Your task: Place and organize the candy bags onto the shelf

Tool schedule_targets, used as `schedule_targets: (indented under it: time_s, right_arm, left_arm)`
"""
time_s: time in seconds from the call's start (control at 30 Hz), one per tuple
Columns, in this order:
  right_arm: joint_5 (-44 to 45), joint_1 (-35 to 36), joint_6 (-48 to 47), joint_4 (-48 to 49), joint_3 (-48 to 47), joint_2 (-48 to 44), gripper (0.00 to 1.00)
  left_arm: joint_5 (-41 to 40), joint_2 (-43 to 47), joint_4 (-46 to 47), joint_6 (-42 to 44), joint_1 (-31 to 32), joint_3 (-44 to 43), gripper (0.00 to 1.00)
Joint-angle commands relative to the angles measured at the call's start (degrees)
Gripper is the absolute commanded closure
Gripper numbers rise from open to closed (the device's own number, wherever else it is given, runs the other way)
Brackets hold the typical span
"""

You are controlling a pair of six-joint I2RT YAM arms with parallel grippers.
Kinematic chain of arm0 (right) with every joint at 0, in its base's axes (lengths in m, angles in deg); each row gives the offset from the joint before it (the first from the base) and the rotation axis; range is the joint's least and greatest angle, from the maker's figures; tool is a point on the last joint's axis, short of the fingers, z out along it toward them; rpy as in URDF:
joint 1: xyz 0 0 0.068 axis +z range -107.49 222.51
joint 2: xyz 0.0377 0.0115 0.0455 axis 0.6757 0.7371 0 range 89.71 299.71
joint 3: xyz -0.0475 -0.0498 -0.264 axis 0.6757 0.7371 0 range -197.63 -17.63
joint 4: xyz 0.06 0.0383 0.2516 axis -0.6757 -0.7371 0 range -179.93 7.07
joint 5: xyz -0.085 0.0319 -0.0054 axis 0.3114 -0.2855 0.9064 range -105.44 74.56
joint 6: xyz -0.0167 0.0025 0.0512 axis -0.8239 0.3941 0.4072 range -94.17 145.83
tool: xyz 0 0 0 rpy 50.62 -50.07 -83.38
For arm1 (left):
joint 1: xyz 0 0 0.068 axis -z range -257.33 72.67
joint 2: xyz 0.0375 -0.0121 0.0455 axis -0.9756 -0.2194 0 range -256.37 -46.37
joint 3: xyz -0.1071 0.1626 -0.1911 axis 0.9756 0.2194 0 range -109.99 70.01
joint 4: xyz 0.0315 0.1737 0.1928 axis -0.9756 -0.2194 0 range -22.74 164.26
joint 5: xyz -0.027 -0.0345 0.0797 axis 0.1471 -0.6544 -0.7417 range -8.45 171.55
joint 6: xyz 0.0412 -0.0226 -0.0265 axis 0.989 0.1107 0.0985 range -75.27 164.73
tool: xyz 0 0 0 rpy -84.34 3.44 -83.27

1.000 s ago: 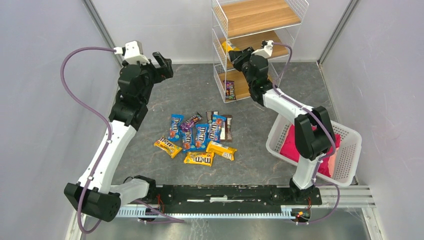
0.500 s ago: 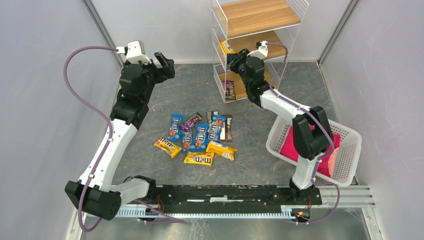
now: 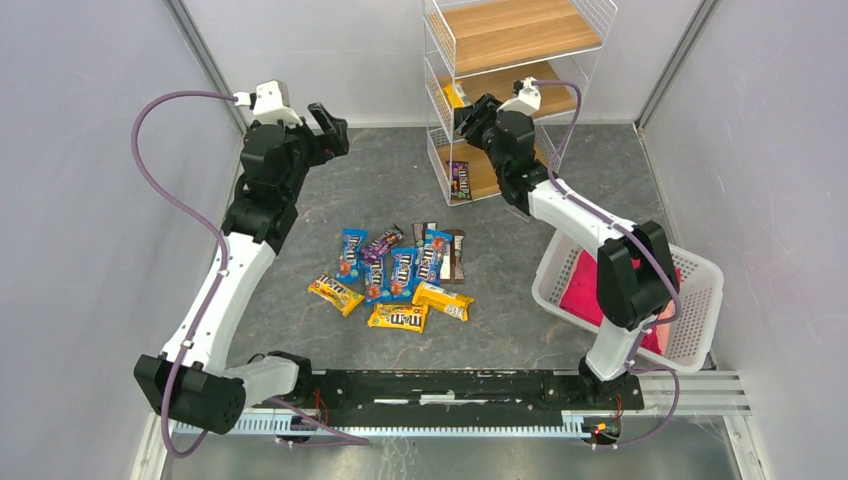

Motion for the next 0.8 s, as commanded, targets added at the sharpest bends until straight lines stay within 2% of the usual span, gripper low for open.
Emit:
schedule_targets:
  time_s: [0.0, 0.1, 0.2, 0.27, 0.5, 0.67, 0.77]
  right_arm:
    - [0.18, 0.42, -2.13, -0.51, 1.53, -3.56, 0.39]
    - [0.90, 0.48, -2.41, 0.24, 3.27, -5.12, 0.38]
    - [2.29, 0.14, -1.62, 0.77, 5.46, -6.55, 0.43]
    - [2.51, 0.08, -2.03, 0.88, 6.20, -7.35, 0.42]
    - [3.28, -0.08, -4.70, -1.47, 6.73, -10.47, 0.33]
    - [3.91, -0.09, -6.62, -1.26, 10.29, -15.32, 0.21]
    - [1.98, 0.01, -7.08, -1.05, 14.26, -18.14, 0.19]
  left_arm:
    - [1.25, -0.02, 0.86, -2.14, -0.33, -1.93, 0.07]
    - [1.48, -0.18, 0.91, -2.33, -0.42, -1.97, 0.07]
    - [1.72, -0.29, 0.92, -2.39, -0.55, -1.94, 0.08]
    - [1.86, -0.32, 0.90, -2.40, -0.59, -1.94, 0.07]
    - [2.55, -0.20, 0.87, -2.66, -0.86, -2.04, 0.07]
    - [3.29, -0.13, 0.93, -3.06, -0.86, -2.03, 0.07]
    - [4.09, -0.11, 0.97, -3.50, -0.86, -2.10, 0.07]
